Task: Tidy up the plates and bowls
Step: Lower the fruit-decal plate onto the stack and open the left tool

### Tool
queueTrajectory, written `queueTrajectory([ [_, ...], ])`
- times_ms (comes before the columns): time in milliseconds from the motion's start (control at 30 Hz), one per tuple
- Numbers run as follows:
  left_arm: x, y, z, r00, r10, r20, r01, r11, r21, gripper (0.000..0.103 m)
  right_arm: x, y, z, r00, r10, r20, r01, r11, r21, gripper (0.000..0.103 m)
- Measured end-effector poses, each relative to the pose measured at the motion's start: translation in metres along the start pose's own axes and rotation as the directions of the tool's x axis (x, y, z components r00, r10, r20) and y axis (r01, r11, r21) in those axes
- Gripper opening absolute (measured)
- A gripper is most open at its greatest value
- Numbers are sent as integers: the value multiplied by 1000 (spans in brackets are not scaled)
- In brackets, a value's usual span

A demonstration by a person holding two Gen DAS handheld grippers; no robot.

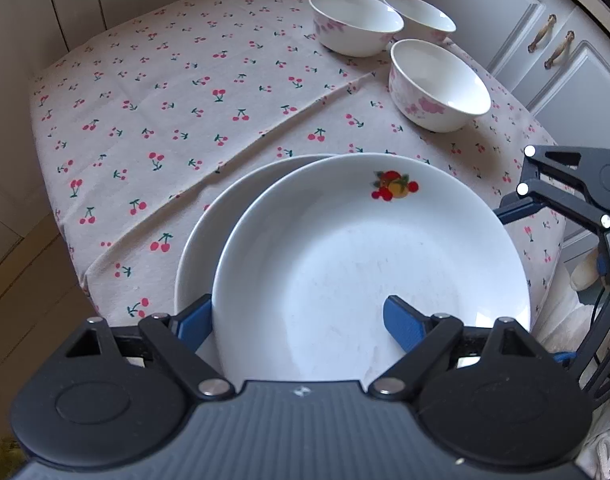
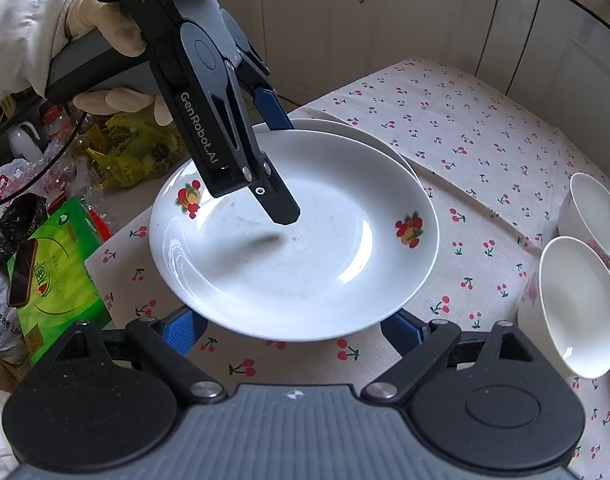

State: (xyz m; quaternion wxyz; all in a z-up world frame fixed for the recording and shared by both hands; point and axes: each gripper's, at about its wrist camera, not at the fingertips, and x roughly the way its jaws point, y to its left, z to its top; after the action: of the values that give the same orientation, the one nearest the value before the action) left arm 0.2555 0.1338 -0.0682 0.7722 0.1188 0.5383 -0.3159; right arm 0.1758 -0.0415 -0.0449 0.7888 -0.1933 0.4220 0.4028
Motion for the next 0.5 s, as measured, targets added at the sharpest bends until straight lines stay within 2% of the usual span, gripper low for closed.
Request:
queueTrajectory([
  [200,-3,-1,-1,1000,19,-3,-19,1000,10,89,3,0,1,1000,-8,-12,8,1000,1,96],
  [400,-6,-3,-1,999,48,1,-48,999,19,89,9,3,8,998,-32,-62,32,999,-5,96],
  [500,-12,-2,-3,998,67,17,-68,998,20,94,9,5,10,997,-46,-67,45,999,-12,96],
])
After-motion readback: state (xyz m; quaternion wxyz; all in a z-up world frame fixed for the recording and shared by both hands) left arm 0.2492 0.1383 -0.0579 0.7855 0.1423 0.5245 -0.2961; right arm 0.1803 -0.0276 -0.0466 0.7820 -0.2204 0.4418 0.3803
